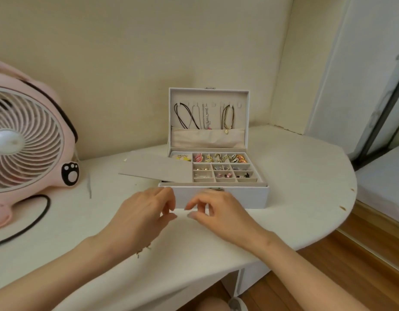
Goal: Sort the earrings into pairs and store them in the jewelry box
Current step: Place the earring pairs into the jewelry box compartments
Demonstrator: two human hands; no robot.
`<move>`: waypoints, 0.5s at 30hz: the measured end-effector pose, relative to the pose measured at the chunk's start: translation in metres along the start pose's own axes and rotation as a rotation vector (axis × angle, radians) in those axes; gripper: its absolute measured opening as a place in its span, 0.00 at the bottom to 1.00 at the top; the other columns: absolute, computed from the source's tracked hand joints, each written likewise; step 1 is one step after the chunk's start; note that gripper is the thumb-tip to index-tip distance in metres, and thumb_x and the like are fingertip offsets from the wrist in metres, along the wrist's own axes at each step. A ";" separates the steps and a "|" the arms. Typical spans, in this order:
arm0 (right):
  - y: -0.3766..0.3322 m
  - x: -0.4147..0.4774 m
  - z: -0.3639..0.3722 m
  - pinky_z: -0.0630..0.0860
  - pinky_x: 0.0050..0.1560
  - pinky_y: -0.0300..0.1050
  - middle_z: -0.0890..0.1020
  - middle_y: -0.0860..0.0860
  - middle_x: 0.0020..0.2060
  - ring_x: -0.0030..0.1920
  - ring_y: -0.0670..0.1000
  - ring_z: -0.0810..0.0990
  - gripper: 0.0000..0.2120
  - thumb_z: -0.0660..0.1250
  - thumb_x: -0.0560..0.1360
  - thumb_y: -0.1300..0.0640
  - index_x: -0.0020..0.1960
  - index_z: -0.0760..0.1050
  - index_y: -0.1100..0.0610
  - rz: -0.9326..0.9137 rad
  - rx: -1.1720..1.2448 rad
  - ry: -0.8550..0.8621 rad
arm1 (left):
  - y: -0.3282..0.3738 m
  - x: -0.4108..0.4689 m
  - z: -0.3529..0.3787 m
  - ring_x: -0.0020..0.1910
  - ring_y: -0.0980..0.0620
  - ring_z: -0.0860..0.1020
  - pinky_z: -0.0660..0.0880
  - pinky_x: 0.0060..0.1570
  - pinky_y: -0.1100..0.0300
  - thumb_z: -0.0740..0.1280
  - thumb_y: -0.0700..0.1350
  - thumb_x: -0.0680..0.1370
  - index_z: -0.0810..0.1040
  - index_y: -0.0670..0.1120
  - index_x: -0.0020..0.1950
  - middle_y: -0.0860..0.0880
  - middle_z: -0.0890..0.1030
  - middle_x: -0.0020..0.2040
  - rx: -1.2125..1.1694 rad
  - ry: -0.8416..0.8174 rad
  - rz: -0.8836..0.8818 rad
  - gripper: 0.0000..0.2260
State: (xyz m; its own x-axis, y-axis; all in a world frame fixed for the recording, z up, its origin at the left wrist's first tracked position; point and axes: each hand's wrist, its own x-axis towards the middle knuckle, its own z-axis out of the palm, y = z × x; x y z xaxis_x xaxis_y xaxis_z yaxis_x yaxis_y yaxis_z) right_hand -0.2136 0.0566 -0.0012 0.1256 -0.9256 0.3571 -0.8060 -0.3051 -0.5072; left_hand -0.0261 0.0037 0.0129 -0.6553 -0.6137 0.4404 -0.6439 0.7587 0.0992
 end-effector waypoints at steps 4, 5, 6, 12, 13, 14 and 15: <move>-0.006 0.004 0.015 0.73 0.50 0.43 0.78 0.48 0.44 0.44 0.44 0.74 0.08 0.65 0.75 0.54 0.53 0.80 0.49 -0.020 0.003 -0.089 | -0.024 -0.007 -0.010 0.41 0.56 0.71 0.67 0.37 0.62 0.64 0.47 0.77 0.70 0.52 0.45 0.58 0.74 0.42 0.036 -0.035 -0.127 0.04; -0.007 0.005 0.019 0.73 0.50 0.43 0.78 0.48 0.45 0.44 0.45 0.74 0.09 0.65 0.75 0.54 0.54 0.80 0.49 -0.021 0.009 -0.104 | -0.028 -0.009 -0.011 0.43 0.55 0.72 0.67 0.37 0.62 0.64 0.47 0.77 0.71 0.51 0.45 0.57 0.74 0.42 0.041 -0.040 -0.148 0.03; -0.009 0.005 0.023 0.73 0.50 0.42 0.78 0.48 0.45 0.44 0.45 0.74 0.09 0.65 0.76 0.54 0.54 0.80 0.49 -0.023 0.018 -0.118 | -0.032 -0.011 -0.011 0.45 0.53 0.73 0.65 0.36 0.63 0.64 0.46 0.77 0.72 0.51 0.46 0.57 0.75 0.43 0.058 -0.050 -0.172 0.02; -0.022 0.021 0.042 0.70 0.50 0.42 0.80 0.50 0.41 0.47 0.49 0.78 0.13 0.61 0.78 0.52 0.62 0.76 0.48 0.001 0.045 -0.088 | -0.057 -0.022 0.007 0.40 0.43 0.78 0.64 0.32 0.58 0.73 0.42 0.70 0.79 0.44 0.47 0.47 0.79 0.42 0.195 -0.018 -0.221 0.08; -0.024 0.025 0.045 0.70 0.51 0.42 0.81 0.52 0.41 0.49 0.50 0.78 0.14 0.60 0.79 0.52 0.64 0.75 0.48 0.008 0.033 -0.075 | -0.058 -0.022 0.010 0.42 0.42 0.78 0.64 0.34 0.58 0.72 0.44 0.72 0.79 0.44 0.49 0.46 0.78 0.45 0.177 -0.022 -0.240 0.08; -0.027 0.030 0.049 0.70 0.52 0.42 0.82 0.53 0.44 0.52 0.52 0.78 0.15 0.60 0.79 0.51 0.65 0.73 0.48 0.010 0.011 -0.066 | -0.059 -0.022 0.013 0.46 0.43 0.77 0.64 0.36 0.58 0.69 0.46 0.74 0.78 0.44 0.52 0.46 0.77 0.48 0.152 -0.022 -0.259 0.09; -0.029 0.034 0.054 0.70 0.54 0.43 0.83 0.54 0.49 0.55 0.53 0.78 0.16 0.59 0.80 0.51 0.66 0.72 0.49 0.011 -0.020 -0.062 | -0.060 -0.022 0.015 0.49 0.45 0.76 0.64 0.38 0.58 0.67 0.48 0.76 0.76 0.46 0.54 0.48 0.76 0.50 0.129 -0.033 -0.274 0.10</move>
State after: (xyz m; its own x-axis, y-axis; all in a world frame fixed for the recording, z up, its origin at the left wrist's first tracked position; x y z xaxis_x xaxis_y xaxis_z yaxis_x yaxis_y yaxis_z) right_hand -0.1543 0.0216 -0.0166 0.1520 -0.9411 0.3021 -0.8186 -0.2911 -0.4952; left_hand 0.0208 -0.0315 -0.0165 -0.4619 -0.7999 0.3833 -0.8417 0.5316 0.0951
